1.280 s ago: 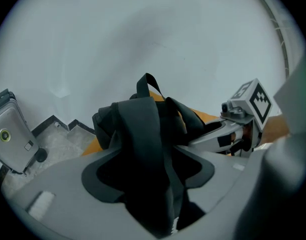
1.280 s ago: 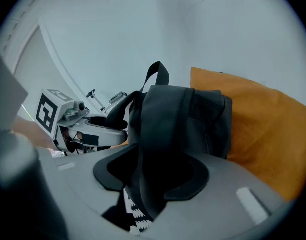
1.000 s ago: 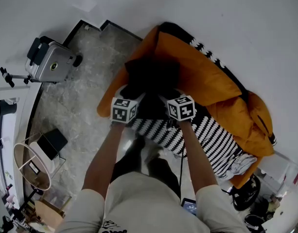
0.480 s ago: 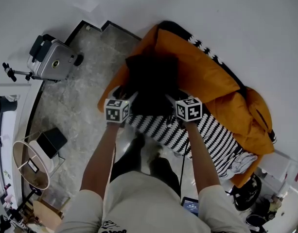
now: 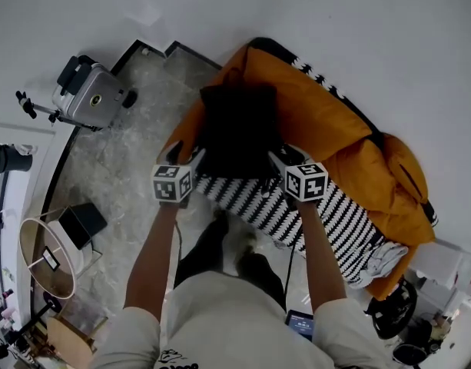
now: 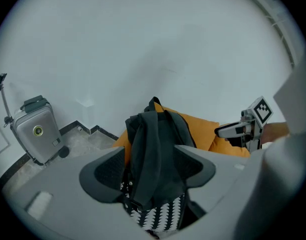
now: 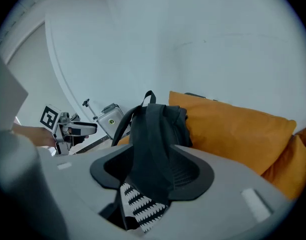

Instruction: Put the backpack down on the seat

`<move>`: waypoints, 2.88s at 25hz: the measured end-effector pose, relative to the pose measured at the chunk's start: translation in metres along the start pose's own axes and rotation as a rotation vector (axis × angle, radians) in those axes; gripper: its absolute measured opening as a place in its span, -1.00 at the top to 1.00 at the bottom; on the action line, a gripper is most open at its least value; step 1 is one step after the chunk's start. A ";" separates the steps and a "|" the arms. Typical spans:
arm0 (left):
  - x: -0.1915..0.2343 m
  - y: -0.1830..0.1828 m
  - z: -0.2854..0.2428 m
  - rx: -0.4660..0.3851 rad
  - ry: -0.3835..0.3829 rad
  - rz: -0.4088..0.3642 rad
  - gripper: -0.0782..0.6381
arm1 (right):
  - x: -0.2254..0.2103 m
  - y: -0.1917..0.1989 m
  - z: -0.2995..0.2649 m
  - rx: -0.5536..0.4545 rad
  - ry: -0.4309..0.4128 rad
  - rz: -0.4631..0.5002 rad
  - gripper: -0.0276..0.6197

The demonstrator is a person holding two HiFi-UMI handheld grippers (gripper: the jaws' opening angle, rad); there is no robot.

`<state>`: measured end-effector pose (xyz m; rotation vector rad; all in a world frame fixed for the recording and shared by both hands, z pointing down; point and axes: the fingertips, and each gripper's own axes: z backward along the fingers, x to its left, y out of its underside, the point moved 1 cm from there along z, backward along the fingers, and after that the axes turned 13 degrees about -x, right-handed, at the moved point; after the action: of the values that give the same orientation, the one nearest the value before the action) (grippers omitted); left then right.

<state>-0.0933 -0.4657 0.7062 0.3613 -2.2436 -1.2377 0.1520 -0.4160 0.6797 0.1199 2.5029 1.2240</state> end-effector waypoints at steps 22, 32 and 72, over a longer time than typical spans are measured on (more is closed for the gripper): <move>-0.111 -0.037 0.147 -0.148 0.017 -0.131 0.28 | 0.059 -0.035 0.197 -0.239 -0.010 0.117 0.44; -0.179 -0.057 0.219 -0.249 0.028 -0.233 0.57 | 0.103 -0.052 0.278 -0.310 -0.053 0.253 0.70; -0.363 -0.125 0.446 -0.597 0.059 -0.500 0.75 | 0.249 -0.079 0.498 -0.624 -0.225 0.533 0.91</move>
<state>-0.0595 -0.0507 0.2901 0.7285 -1.6644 -2.0396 0.0984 -0.0358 0.2690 0.7469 1.8425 2.0082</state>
